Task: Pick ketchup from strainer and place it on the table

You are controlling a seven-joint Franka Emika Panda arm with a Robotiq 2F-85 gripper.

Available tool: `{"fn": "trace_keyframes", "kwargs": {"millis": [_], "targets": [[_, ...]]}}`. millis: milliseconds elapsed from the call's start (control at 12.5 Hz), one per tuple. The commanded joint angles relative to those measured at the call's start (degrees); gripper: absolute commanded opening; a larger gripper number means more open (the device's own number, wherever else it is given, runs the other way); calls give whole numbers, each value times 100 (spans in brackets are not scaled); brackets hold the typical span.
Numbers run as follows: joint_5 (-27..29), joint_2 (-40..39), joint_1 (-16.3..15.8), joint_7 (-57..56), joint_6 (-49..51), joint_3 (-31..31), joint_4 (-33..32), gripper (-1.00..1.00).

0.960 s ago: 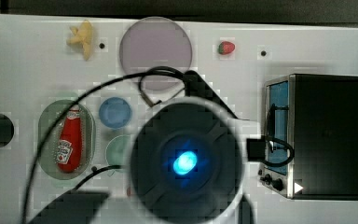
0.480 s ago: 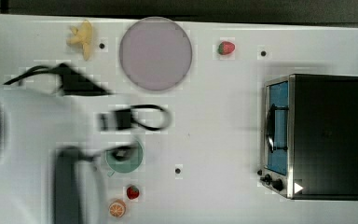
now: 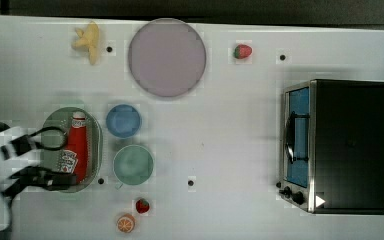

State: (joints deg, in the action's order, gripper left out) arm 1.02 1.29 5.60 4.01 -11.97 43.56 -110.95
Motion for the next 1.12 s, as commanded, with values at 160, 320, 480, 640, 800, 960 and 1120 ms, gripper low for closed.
{"fn": "trace_keyframes", "kwargs": {"millis": [160, 320, 480, 640, 800, 960, 1120], "targets": [[-41, -176, -59, 310, -941, 337, -546, 100], [-53, -376, -61, 310, -1805, 465, -1080, 100], [-241, -614, -67, 310, -2743, 487, -1585, 100], [-680, -912, -67, 310, -3467, 467, -1941, 100], [-1037, -1296, -67, 315, -3997, 448, -2108, 100], [-1294, -1725, -67, 320, -4306, 392, -2113, 100], [-1646, -2129, -74, 326, -4502, 312, -2084, 100]]}}
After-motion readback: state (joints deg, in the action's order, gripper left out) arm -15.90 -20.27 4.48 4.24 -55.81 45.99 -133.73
